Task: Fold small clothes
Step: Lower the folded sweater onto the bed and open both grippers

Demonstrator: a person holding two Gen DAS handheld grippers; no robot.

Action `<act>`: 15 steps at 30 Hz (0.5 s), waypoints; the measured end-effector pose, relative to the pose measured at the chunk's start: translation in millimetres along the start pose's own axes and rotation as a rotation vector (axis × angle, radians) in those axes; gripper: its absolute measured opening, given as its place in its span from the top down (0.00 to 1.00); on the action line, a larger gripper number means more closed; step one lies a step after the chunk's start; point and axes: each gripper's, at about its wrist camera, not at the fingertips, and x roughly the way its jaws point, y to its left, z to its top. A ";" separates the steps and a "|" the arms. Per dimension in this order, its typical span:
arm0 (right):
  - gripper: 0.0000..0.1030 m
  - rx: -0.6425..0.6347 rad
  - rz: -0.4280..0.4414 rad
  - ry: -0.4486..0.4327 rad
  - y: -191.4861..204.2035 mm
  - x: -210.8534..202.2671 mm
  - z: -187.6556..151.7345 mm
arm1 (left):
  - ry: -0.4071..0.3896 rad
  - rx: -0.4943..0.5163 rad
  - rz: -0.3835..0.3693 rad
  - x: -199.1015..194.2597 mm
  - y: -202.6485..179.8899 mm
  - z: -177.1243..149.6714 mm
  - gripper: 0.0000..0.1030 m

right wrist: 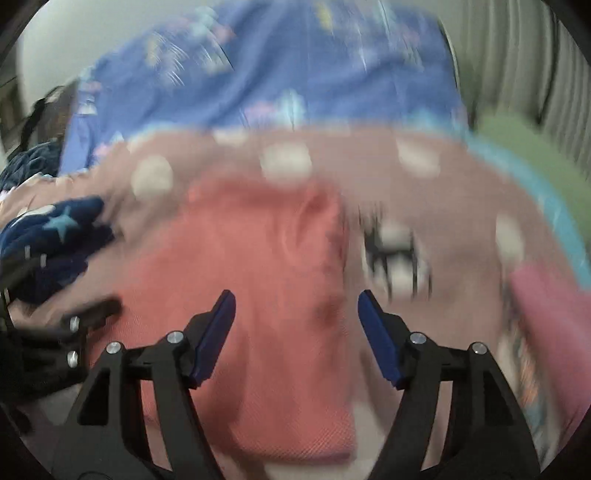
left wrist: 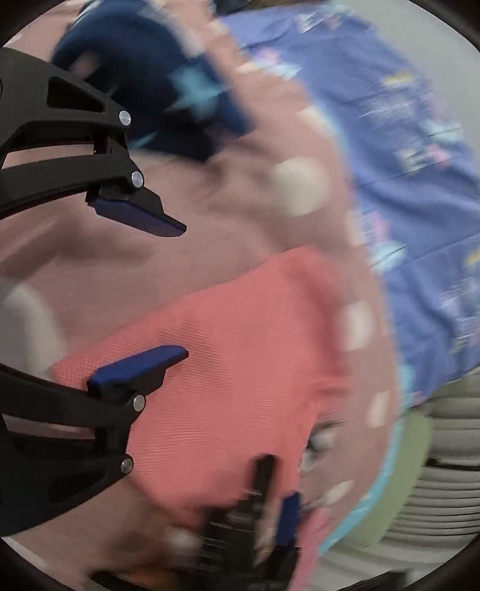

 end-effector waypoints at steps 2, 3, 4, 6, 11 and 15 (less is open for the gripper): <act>0.32 0.048 0.015 0.041 -9.1 -2.3 -9.8 | -0.047 -0.036 -0.013 -12.9 5.0 -10.7 0.39; 0.32 0.050 0.008 0.044 -10.4 -8.8 -18.8 | -0.042 -0.059 -0.023 -17.4 6.3 -13.7 0.39; 0.32 0.050 0.006 0.024 -8.7 -21.1 -30.2 | -0.044 -0.081 -0.028 -22.9 8.5 -16.4 0.39; 0.32 0.068 0.021 -0.034 -10.0 -49.2 -46.7 | -0.068 -0.101 -0.037 -41.6 6.2 -27.5 0.38; 0.18 0.095 0.123 -0.232 -2.1 -144.1 -113.0 | -0.202 -0.059 -0.065 -106.5 -21.4 -72.4 0.23; 0.10 0.077 0.073 -0.402 6.5 -222.7 -161.4 | -0.343 -0.063 -0.051 -183.5 -40.9 -112.0 0.07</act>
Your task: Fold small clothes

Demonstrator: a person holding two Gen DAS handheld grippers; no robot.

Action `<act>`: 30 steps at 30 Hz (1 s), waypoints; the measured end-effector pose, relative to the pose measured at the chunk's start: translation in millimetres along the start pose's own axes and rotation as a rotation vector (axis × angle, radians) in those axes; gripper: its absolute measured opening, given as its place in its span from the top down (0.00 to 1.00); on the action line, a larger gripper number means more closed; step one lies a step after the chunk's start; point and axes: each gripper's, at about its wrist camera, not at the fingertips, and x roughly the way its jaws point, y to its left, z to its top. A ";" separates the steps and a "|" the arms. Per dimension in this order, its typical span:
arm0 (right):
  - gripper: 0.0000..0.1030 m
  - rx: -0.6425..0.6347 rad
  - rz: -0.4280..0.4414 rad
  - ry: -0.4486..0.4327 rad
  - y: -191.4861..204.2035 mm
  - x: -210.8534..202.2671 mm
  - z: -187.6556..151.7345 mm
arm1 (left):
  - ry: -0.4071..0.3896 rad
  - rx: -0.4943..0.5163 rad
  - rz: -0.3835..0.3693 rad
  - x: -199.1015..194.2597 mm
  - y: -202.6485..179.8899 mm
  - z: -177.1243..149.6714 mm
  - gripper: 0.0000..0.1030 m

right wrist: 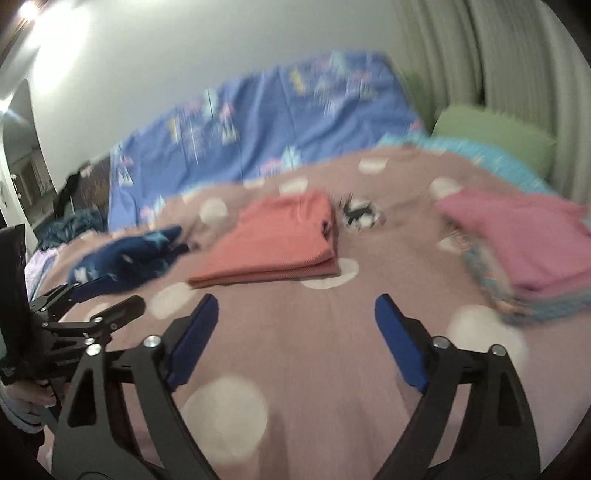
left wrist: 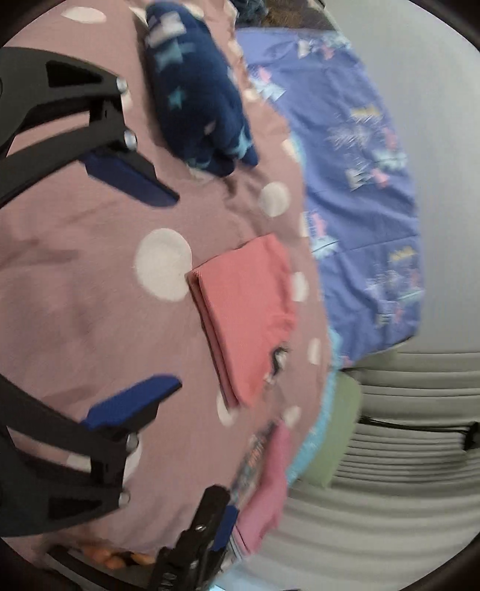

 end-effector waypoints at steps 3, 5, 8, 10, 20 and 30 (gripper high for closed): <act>0.03 -0.051 -0.059 -0.038 7.7 -37.4 -5.7 | -0.045 -0.004 -0.023 -48.3 -10.6 -5.8 0.02; 0.03 -0.092 -0.110 -0.030 17.2 -61.0 -8.0 | -0.083 0.004 -0.001 -83.6 -19.8 -9.9 0.02; 0.02 -0.110 -0.160 -0.073 29.2 -97.2 -13.5 | -0.127 0.012 0.036 -120.1 -28.2 -12.8 0.01; 0.02 -0.098 -0.174 -0.111 38.9 -122.9 -17.9 | -0.155 0.014 0.074 -146.0 -33.4 -15.1 0.01; 0.02 -0.107 -0.171 -0.077 77.8 -190.6 -40.4 | -0.167 0.005 0.077 -219.8 -45.6 -45.6 0.01; 0.02 -0.113 -0.177 -0.082 93.2 -216.0 -46.5 | -0.115 -0.009 0.105 -244.3 -41.9 -72.5 0.01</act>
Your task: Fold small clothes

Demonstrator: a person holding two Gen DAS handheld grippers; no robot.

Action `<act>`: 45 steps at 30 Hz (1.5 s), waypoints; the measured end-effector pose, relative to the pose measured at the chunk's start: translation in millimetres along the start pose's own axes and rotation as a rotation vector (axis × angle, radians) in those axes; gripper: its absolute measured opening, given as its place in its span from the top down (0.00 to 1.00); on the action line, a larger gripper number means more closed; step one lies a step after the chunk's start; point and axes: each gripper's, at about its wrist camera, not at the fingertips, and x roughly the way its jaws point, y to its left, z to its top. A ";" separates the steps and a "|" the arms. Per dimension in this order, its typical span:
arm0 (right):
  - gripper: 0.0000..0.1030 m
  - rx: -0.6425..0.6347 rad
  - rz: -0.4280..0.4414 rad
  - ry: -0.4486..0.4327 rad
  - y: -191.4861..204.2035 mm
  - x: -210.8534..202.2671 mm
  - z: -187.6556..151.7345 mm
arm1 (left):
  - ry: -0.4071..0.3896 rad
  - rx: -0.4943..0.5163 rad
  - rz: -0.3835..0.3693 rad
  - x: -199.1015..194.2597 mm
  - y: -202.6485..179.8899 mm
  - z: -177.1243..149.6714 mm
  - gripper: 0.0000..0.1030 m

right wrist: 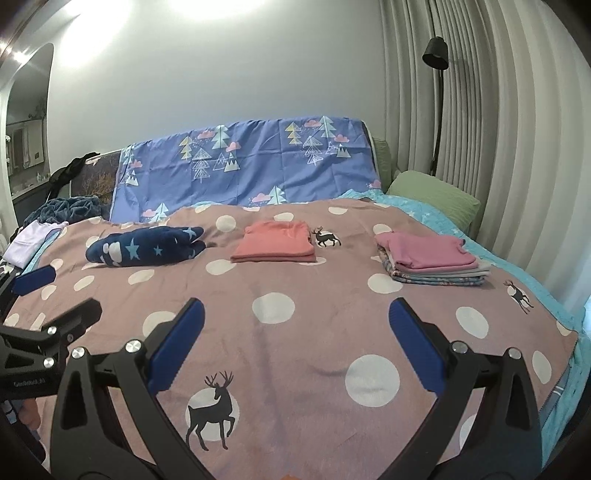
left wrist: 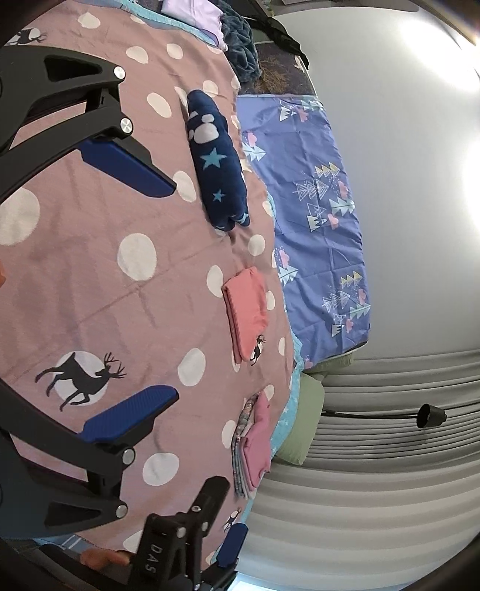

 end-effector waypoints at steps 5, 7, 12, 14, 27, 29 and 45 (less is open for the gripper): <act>0.02 0.023 0.002 -0.001 -4.1 -6.5 -0.7 | -0.006 -0.027 -0.023 -8.1 4.6 2.8 0.01; 0.02 0.025 0.003 0.002 -5.4 -8.4 -0.6 | -0.007 -0.029 -0.018 -9.4 3.2 3.9 0.01; 0.02 0.023 -0.006 -0.003 -6.8 -13.0 -0.8 | -0.016 -0.023 -0.010 -12.4 -2.8 4.2 0.01; 0.02 0.025 -0.017 -0.004 -8.2 -13.9 -1.6 | -0.017 -0.018 -0.015 -12.9 -5.6 3.9 0.01; 0.02 0.048 -0.020 0.019 -13.3 -8.9 -3.6 | 0.003 -0.005 -0.024 -10.0 -13.8 -0.8 0.01; 0.02 0.043 -0.023 0.019 -12.8 -8.7 -4.0 | 0.004 -0.009 -0.024 -9.8 -13.7 -1.3 0.01; 0.02 0.047 -0.022 0.025 -11.2 -8.0 -5.0 | 0.007 -0.015 -0.015 -12.4 -15.3 -3.0 0.01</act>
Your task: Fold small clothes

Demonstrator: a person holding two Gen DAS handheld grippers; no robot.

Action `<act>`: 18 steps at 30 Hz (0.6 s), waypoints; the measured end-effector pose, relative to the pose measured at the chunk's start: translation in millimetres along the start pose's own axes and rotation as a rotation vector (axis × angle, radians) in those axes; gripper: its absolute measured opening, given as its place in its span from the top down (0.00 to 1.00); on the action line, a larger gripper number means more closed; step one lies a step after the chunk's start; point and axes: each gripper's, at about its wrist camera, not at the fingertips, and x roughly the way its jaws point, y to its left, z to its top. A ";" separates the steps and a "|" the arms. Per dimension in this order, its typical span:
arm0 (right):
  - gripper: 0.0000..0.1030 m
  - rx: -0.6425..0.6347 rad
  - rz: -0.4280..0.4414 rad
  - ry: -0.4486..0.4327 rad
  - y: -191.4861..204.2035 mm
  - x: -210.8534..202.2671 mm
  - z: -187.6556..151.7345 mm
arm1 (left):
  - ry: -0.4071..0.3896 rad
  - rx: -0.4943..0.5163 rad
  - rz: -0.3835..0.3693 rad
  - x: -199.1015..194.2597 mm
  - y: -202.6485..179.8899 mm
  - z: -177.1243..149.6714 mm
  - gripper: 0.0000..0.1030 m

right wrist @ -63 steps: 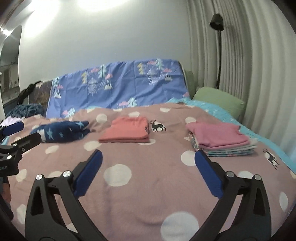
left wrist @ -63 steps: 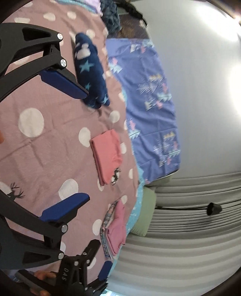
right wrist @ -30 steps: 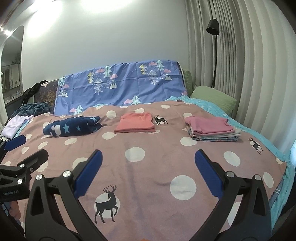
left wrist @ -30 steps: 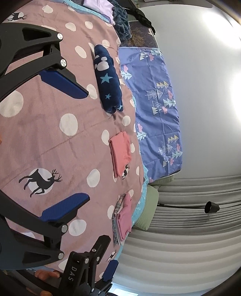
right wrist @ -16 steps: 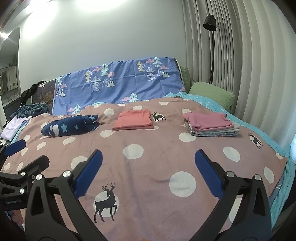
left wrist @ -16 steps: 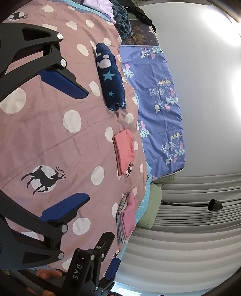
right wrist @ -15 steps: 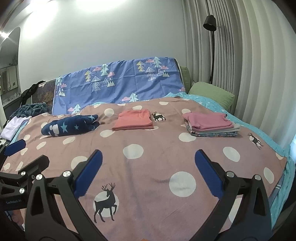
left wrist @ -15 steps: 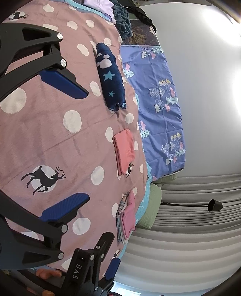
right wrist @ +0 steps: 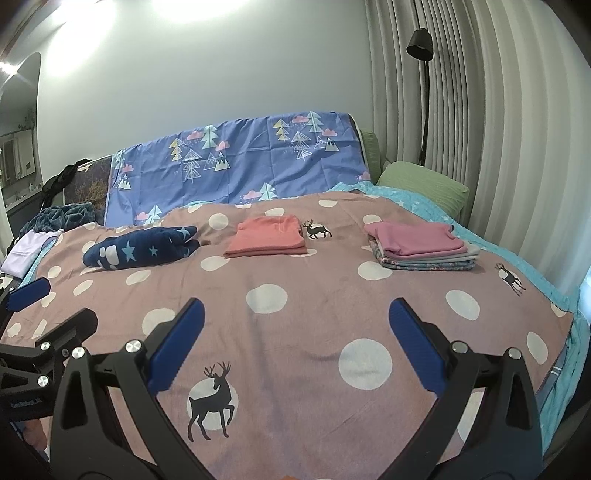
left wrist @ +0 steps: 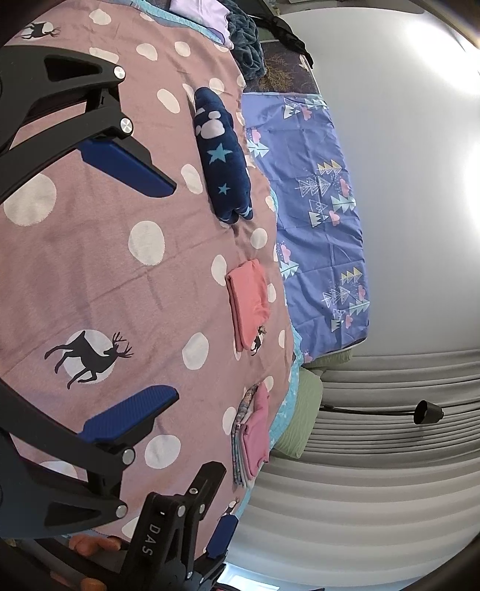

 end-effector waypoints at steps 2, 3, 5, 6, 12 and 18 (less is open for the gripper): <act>0.02 -0.001 -0.001 0.000 0.3 0.3 -0.8 | -0.001 0.000 0.001 -0.1 -0.2 0.0 0.01; 0.02 -0.002 -0.003 0.000 0.6 0.6 -1.1 | 0.000 0.001 0.001 -0.3 -0.2 -0.3 0.01; 0.02 -0.002 -0.004 0.001 0.5 1.4 -1.9 | 0.000 0.000 0.000 0.1 -0.3 0.0 0.01; 0.02 -0.003 -0.004 0.001 0.3 2.1 -1.9 | 0.002 0.000 0.001 0.2 -0.4 -0.1 0.01; 0.02 -0.003 -0.005 0.003 -0.4 2.6 -2.0 | 0.007 0.002 0.001 0.0 -0.3 -2.2 0.01; 0.02 -0.005 -0.006 0.003 -0.5 3.1 -1.7 | 0.009 0.003 0.001 1.1 -1.0 -3.1 0.01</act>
